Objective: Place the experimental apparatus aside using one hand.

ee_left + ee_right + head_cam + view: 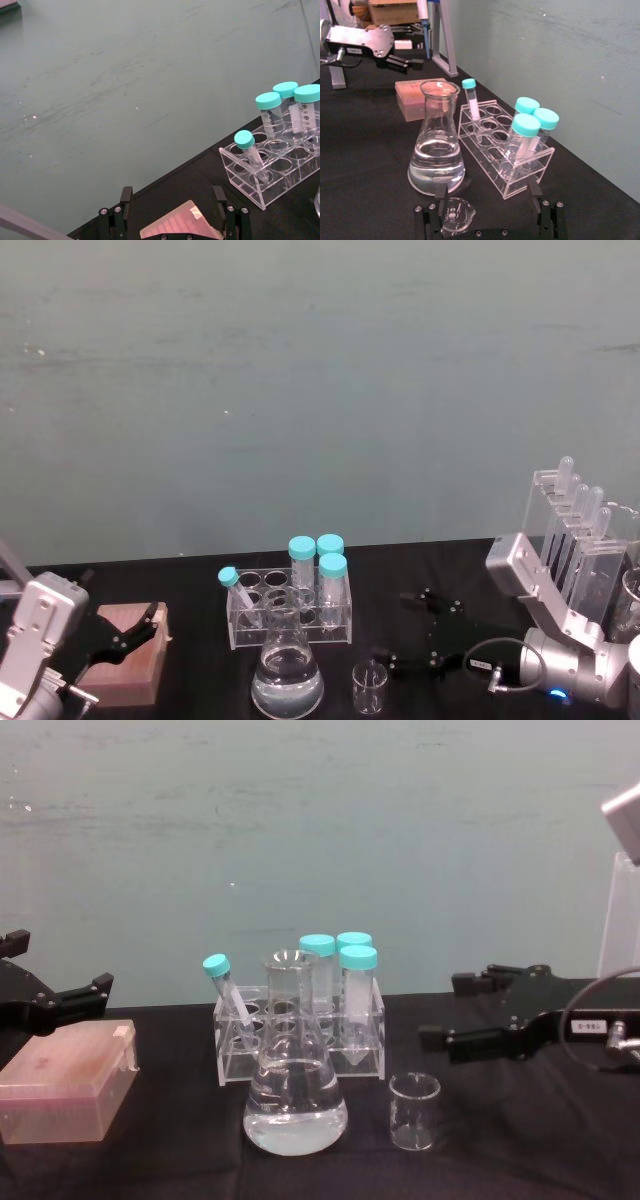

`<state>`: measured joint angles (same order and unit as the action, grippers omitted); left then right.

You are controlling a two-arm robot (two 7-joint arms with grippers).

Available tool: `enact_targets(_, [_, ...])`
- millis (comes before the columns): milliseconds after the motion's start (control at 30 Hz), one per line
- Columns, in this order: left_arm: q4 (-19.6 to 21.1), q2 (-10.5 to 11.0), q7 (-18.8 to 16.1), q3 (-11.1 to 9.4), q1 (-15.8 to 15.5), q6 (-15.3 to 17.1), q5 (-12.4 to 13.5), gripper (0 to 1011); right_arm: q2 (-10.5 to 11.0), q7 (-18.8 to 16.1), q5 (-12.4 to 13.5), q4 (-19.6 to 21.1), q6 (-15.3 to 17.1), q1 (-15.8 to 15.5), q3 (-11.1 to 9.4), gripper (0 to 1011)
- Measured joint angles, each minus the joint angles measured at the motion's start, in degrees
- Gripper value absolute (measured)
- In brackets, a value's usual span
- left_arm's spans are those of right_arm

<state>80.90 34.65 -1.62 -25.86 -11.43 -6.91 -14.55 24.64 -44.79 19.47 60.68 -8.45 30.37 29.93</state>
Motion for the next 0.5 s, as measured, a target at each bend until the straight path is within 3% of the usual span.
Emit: enact_targets(500, [0.0, 0.0, 0.0, 0.0, 0.0, 0.0, 0.0, 1000, -0.6, -2.1, -1.3, -2.3, -0.3, 2.1, 3.4, 1002])
